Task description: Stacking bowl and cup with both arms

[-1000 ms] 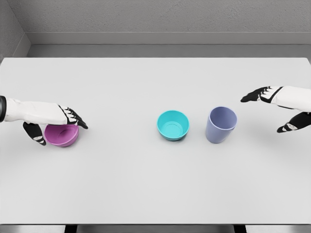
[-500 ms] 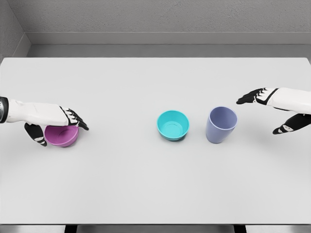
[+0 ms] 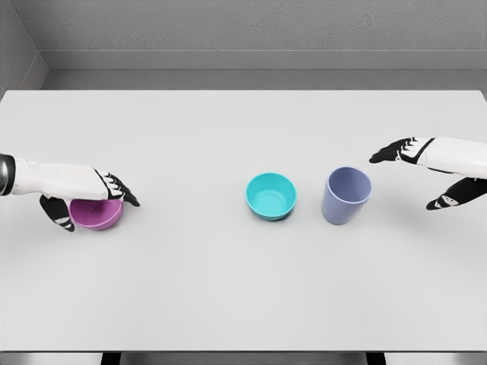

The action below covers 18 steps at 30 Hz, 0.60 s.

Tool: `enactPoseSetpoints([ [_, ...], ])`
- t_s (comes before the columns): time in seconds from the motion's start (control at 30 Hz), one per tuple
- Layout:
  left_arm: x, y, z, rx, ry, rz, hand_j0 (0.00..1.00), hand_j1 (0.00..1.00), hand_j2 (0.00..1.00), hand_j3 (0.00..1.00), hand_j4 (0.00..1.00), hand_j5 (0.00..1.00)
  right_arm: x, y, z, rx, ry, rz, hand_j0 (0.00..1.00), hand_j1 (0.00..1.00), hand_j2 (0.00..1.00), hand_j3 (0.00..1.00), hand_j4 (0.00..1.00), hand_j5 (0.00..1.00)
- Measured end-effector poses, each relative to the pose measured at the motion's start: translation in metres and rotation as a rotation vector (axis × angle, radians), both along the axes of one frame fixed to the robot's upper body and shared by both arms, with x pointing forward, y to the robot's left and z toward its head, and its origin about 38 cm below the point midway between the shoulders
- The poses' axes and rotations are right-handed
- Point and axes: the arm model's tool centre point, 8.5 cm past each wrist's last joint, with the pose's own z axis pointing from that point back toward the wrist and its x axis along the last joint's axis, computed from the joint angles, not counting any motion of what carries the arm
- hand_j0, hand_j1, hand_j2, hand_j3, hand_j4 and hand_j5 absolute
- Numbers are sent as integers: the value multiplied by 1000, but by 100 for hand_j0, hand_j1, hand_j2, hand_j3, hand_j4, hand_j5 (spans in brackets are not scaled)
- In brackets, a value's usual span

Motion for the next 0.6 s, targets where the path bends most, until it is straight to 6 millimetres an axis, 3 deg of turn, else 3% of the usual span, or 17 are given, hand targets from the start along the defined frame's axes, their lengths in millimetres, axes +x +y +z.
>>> enactPoseSetpoints([
  [0.6,2,3,2,6,-15,8,95,95,95,95,95,95,0,1,0,3,0,3,100,100,100,100,100,100],
])
